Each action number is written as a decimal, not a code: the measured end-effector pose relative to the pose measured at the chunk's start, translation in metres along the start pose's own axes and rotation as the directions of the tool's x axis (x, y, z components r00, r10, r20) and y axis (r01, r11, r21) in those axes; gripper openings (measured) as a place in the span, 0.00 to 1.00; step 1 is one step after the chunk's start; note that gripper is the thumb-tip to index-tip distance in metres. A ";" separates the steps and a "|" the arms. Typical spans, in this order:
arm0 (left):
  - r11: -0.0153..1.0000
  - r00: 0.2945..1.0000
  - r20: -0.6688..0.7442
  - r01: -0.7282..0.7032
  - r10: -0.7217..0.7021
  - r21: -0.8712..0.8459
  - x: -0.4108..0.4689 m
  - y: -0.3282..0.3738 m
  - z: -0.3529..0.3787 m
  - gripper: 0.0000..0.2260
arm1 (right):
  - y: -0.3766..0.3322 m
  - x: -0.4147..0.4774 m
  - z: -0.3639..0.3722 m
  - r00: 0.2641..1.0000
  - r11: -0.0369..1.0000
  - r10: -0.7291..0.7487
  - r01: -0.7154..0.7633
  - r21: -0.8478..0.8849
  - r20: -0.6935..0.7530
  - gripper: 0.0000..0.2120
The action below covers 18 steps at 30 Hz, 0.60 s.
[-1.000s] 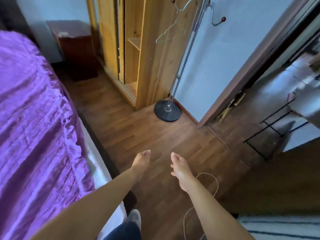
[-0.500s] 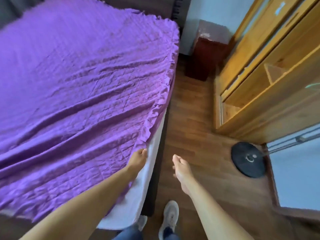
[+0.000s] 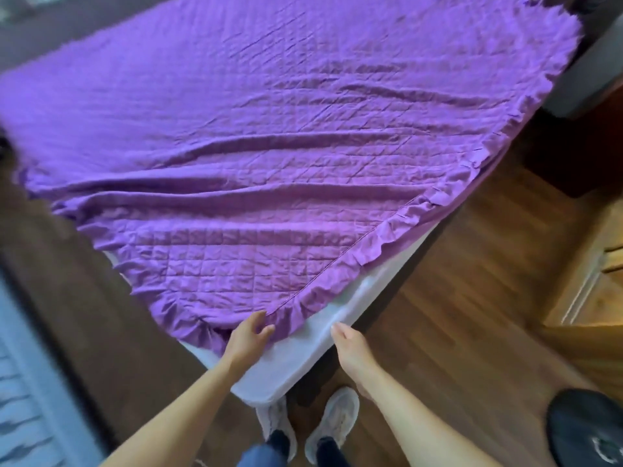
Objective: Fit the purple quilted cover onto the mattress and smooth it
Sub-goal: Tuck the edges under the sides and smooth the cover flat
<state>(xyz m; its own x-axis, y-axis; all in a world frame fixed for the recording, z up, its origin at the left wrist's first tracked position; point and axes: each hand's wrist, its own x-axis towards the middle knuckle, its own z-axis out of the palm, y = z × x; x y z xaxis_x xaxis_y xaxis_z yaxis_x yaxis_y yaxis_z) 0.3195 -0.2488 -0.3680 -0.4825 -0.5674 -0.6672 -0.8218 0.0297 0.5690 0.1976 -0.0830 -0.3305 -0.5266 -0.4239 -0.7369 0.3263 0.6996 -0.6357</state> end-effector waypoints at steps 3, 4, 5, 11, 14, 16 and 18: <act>0.992 0.999 -0.026 -0.044 0.047 0.115 0.011 -0.027 0.004 0.23 | 0.004 0.026 0.022 0.998 0.986 -0.026 0.035 -0.164 0.058 0.18; 0.988 0.997 -0.033 -0.060 0.065 0.140 0.015 -0.032 0.003 0.25 | 0.004 0.034 0.029 0.996 0.975 -0.048 0.064 -0.213 0.080 0.19; 0.980 0.995 -0.051 -0.072 0.083 0.187 0.021 -0.040 0.001 0.27 | 0.004 0.044 0.037 0.991 0.957 -0.073 0.101 -0.274 0.109 0.20; 0.712 0.988 -0.012 -0.101 0.153 0.695 0.056 -0.082 -0.014 0.33 | 0.018 0.102 0.086 0.921 0.557 -0.275 0.386 -0.735 0.275 0.27; 0.587 0.962 -0.009 -0.160 0.275 0.794 0.073 -0.103 -0.018 0.30 | 0.024 0.124 0.111 0.884 0.229 -0.318 0.422 -0.877 0.342 0.34; 0.519 0.928 0.003 -0.211 0.373 0.828 0.090 -0.117 -0.022 0.24 | 0.026 0.138 0.123 0.875 0.092 -0.313 0.415 -0.905 0.369 0.40; 0.501 0.885 -0.011 -0.252 0.465 0.828 0.104 -0.121 -0.030 0.19 | 0.030 0.156 0.131 0.823 0.026 -0.410 0.442 -0.897 0.393 0.35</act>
<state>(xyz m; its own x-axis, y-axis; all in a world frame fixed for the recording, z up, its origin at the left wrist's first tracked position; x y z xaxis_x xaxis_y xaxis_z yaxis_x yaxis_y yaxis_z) 0.3782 -0.3359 -0.4920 -0.8056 -0.4980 -0.3209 -0.5410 0.8391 0.0560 0.2278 -0.2035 -0.4949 -0.2585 -0.8619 -0.4362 -0.9280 0.3470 -0.1357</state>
